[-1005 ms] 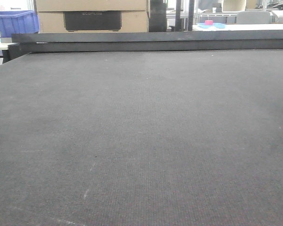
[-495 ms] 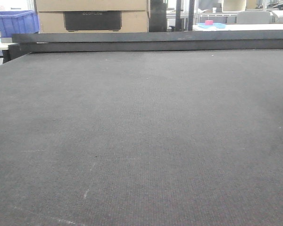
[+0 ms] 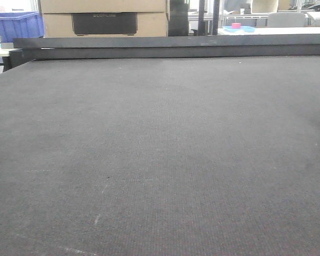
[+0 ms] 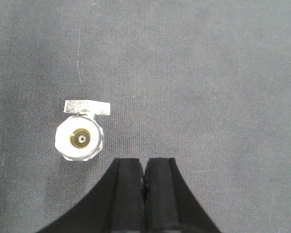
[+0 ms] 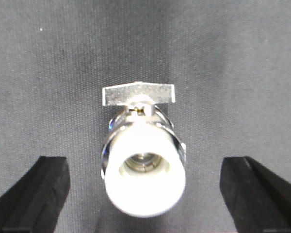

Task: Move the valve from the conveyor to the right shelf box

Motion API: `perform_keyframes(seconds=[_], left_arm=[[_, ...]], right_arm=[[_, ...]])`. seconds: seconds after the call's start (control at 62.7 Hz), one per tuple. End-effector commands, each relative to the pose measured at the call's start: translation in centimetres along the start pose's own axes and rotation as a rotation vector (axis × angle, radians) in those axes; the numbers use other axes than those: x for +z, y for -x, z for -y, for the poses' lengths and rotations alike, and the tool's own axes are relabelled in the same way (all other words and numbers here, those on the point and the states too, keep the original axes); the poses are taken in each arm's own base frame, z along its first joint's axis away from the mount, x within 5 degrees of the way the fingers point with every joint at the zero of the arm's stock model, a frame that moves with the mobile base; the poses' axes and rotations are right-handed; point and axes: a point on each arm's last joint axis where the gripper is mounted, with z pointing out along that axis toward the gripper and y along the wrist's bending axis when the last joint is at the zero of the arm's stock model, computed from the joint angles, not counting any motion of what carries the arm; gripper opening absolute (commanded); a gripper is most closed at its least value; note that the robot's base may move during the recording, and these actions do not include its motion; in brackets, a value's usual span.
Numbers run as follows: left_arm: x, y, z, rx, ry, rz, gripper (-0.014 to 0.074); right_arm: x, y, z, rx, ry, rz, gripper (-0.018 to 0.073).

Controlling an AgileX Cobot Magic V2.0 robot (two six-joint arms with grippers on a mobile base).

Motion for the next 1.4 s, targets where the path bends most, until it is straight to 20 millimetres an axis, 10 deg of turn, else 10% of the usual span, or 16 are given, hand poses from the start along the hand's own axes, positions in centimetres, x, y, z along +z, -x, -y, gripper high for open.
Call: perform_keyframes(seconds=[0.0, 0.83, 0.989, 1.213, 1.388], left_arm=[[-0.2, 0.2, 0.0, -0.014, -0.003, 0.012, -0.0111], [-0.2, 0.2, 0.0, -0.014, -0.003, 0.013, -0.0111], [-0.2, 0.1, 0.0, -0.02, -0.002, 0.0, -0.0111], [-0.2, 0.2, -1.2, -0.157, 0.029, 0.001, -0.0111], [-0.4, -0.1, -2.8, -0.106, 0.065, -0.037, -0.0111]], right_arm=[[0.6, 0.4, 0.2, -0.006, -0.009, -0.009, 0.0507], [4.1, 0.7, 0.2, 0.001, 0.002, -0.049, 0.0494], [4.4, 0.4, 0.2, 0.002, 0.003, -0.068, 0.0318], [4.6, 0.2, 0.2, 0.002, 0.003, -0.08, -0.0166], [4.6, 0.3, 0.2, 0.002, 0.002, -0.066, -0.0162]])
